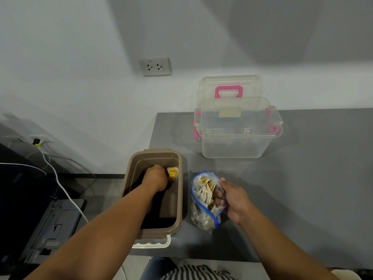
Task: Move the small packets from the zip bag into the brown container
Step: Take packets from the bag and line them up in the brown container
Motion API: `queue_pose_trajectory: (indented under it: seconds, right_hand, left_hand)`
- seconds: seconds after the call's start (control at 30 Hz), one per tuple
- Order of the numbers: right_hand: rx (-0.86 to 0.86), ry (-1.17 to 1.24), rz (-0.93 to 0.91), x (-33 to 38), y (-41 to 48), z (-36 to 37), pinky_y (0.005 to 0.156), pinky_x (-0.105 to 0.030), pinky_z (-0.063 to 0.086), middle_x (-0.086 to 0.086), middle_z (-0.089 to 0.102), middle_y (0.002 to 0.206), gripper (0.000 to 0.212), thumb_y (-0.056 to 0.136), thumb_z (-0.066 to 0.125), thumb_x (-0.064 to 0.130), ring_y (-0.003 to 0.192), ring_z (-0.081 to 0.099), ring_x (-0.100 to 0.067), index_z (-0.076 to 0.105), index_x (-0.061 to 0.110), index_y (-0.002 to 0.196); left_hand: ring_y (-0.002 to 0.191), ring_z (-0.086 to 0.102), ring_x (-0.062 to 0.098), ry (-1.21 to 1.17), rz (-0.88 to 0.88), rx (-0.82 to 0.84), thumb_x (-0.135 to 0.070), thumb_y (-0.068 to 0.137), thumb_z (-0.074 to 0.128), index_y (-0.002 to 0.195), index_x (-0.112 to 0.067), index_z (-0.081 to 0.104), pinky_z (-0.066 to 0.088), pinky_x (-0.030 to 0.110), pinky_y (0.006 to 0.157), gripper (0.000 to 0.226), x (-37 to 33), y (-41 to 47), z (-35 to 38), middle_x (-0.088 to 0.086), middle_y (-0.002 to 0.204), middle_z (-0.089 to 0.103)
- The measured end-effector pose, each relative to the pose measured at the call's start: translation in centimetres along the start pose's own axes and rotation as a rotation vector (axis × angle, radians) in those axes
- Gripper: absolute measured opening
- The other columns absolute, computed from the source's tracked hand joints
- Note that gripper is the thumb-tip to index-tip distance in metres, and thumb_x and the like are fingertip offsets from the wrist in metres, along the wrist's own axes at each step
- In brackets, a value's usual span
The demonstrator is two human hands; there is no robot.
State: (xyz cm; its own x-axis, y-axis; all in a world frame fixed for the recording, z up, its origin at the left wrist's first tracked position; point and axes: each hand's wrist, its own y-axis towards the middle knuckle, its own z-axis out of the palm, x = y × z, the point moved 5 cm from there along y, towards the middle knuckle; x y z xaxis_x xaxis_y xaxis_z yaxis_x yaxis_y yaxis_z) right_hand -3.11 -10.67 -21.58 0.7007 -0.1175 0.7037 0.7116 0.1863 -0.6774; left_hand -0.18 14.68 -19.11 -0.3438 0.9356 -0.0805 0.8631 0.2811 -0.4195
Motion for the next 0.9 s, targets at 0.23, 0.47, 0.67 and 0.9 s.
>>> queue_pose_trajectory:
  seconds: [0.23,0.47,0.67,0.9]
  right_hand:
    - [0.0,-0.039,-0.025,0.6,-0.6,0.1,0.097,-0.055,0.055,-0.019,0.076,0.101,0.04,0.104,0.052,0.036,0.099,0.073,-0.034,0.07,0.001,0.105]
    - [0.009,-0.251,-0.124,1.0,-0.9,-0.4,0.091,-0.049,0.059,-0.009,0.078,0.099,0.029,0.102,0.057,0.033,0.094,0.075,-0.027,0.067,0.007,0.109]
    - [0.051,-0.216,-0.053,0.6,-2.3,-0.9,0.067,-0.032,0.058,-0.009,0.077,0.1,0.021,0.101,0.06,0.03,0.089,0.074,-0.023,0.062,0.013,0.113]
    - [0.017,-0.168,-0.001,0.2,-2.2,-1.2,0.069,-0.043,0.056,-0.017,0.075,0.085,0.016,0.098,0.051,-0.003,0.079,0.07,-0.033,0.067,-0.001,0.099]
  left_hand:
    - [0.105,0.066,0.027,-0.051,-0.017,0.08,-0.04,0.094,0.061,0.119,-0.015,0.068,0.051,0.034,0.086,0.036,0.3,-0.9,-1.3,0.007,0.113,0.07]
    - [0.079,0.069,0.018,-0.125,-0.093,-0.068,-0.042,0.089,0.069,0.09,-0.017,0.075,0.056,0.035,0.086,0.026,1.5,-2.5,-4.3,0.002,0.079,0.073]
    - [0.084,0.068,0.013,-0.44,0.021,-0.328,-0.03,0.09,0.072,0.095,-0.019,0.073,0.053,0.027,0.083,0.012,-2.2,-8.1,-9.0,-0.003,0.088,0.073]
    - [0.079,0.066,0.004,-0.432,0.257,-0.171,-0.027,0.088,0.074,0.087,-0.024,0.072,0.054,0.021,0.079,0.004,-9.8,-10.6,-6.4,-0.013,0.081,0.069]
